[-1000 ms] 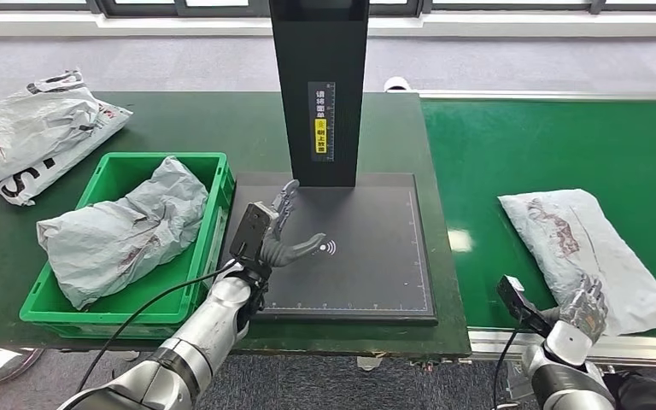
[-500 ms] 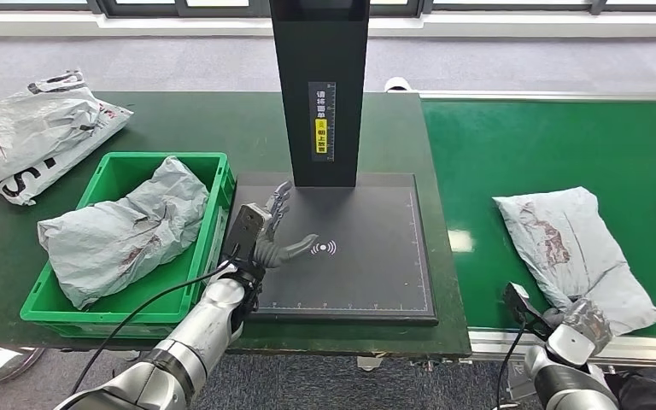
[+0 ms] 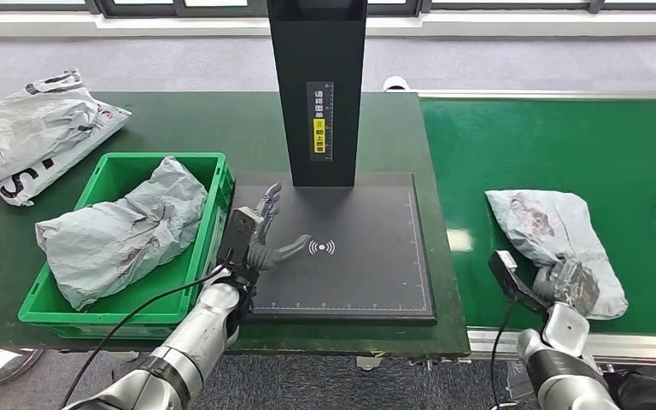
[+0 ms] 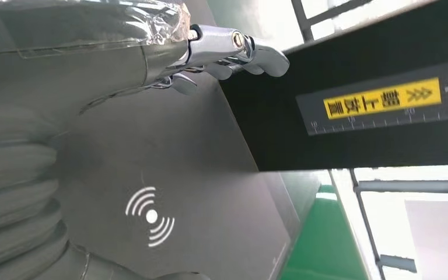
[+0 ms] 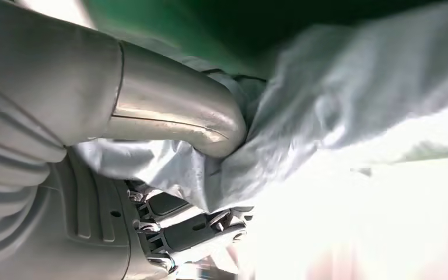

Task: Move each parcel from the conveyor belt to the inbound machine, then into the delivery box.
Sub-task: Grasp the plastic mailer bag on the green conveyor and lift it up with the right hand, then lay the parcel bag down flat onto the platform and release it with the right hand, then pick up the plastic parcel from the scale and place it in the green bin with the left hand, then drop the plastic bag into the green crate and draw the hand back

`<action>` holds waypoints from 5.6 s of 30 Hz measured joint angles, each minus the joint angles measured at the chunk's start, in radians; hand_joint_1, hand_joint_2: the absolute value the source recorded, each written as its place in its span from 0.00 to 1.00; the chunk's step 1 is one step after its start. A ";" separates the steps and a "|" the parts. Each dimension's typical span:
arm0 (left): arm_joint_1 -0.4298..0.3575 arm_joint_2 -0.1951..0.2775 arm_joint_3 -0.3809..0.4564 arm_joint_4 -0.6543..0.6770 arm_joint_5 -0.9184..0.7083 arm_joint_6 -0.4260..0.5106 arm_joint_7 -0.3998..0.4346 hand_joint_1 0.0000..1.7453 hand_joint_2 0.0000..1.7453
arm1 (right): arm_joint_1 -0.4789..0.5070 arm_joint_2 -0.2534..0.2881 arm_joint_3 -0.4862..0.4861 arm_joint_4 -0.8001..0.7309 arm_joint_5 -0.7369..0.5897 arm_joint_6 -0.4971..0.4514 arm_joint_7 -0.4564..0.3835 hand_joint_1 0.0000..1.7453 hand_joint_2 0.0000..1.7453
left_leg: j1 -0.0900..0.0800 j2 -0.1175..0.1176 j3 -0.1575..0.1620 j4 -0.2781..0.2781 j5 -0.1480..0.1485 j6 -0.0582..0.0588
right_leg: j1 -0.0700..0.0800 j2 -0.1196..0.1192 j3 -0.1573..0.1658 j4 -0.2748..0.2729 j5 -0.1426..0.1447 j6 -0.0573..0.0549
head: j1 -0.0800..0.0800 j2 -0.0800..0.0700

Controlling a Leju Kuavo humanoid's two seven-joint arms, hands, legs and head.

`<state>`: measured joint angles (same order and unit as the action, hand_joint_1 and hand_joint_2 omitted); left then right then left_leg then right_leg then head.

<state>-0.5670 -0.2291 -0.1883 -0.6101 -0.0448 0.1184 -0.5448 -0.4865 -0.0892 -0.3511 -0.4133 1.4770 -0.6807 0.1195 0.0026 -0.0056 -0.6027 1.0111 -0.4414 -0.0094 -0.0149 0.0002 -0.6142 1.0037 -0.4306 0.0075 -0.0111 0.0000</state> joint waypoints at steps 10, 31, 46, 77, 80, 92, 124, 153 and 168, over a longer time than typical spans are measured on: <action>0.009 -0.010 0.028 -0.047 -0.069 0.154 -0.031 0.00 1.00 | 0.029 0.291 0.057 -0.377 -0.291 -0.021 -0.559 1.00 1.00 | 0.001 0.000 -0.001 -0.001 0.002 -0.003 | 0.001 0.001 -0.003 0.002 -0.001 -0.002 | 0.000 0.000; -0.068 -0.036 0.029 -0.007 -0.092 0.162 -0.043 0.00 1.00 | 0.034 0.364 0.904 -0.413 -0.679 0.320 -0.328 0.00 1.00 | 0.001 0.000 -0.001 -0.001 0.001 -0.003 | 0.001 0.002 -0.004 0.002 -0.001 -0.003 | 0.000 0.000; -0.083 -0.043 0.028 0.010 -0.033 0.147 -0.092 0.00 1.00 | 0.031 0.349 0.868 -0.382 -0.971 0.154 -0.565 0.00 1.00 | 0.001 0.001 -0.001 -0.001 0.001 -0.003 | 0.001 0.002 -0.004 0.001 -0.001 -0.003 | 0.000 0.000; -0.137 0.035 -0.329 0.177 -0.703 0.032 0.360 0.75 1.00 | 0.034 0.248 0.634 -0.393 -1.414 0.331 -0.766 0.00 1.00 | 0.001 0.000 0.000 -0.001 0.001 -0.003 | 0.001 0.001 -0.002 0.001 -0.001 -0.003 | 0.000 0.000; -0.153 0.039 -0.381 0.187 -0.797 0.026 0.400 1.00 1.00 | 0.035 0.245 0.627 -0.393 -1.406 0.336 -0.759 0.00 1.00 | 0.001 -0.002 0.004 -0.001 0.001 -0.003 | 0.001 -0.001 0.002 0.001 -0.002 -0.003 | 0.000 0.000; -0.140 0.069 -0.230 0.051 -0.819 0.462 0.357 1.00 1.00 | 0.117 0.243 0.615 -0.460 -1.346 0.321 -0.697 0.00 1.00 | 0.001 0.002 0.004 -0.001 0.003 -0.005 | 0.002 0.002 0.000 0.002 0.001 -0.005 | 0.000 0.000; -0.110 0.141 0.576 -0.376 -1.473 0.535 0.537 1.00 1.00 | 0.120 0.244 0.615 -0.435 -1.354 0.314 -0.684 0.00 1.00 | 0.003 0.004 -0.001 -0.001 0.002 -0.007 | 0.004 0.004 -0.007 0.001 0.001 -0.006 | 0.000 0.000; -0.182 0.251 0.465 0.005 -0.672 0.567 0.176 0.00 0.00 | 0.215 0.242 0.573 -0.553 -1.249 0.363 -0.570 0.00 1.00 | 0.004 0.005 -0.002 -0.001 0.003 -0.011 | 0.006 0.006 -0.007 0.001 0.002 -0.009 | 0.000 0.000; -0.142 0.215 0.460 -0.158 -0.218 0.390 0.017 0.00 1.00 | 0.211 0.242 0.570 -0.551 -1.277 0.333 -0.596 0.00 1.00 | 0.004 0.005 -0.002 -0.001 0.003 -0.011 | 0.006 0.005 -0.007 0.001 0.002 -0.009 | 0.000 0.000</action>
<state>-0.7087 -0.0144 0.2721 -0.7681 -0.2631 0.5080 -0.5276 -0.2755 0.1529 0.2189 -0.9640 0.1999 -0.3479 -0.4762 0.0062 -0.0009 -0.6044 1.0101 -0.4381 -0.0201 -0.0086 0.0056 -0.6210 1.0051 -0.4284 -0.0015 -0.0111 0.0000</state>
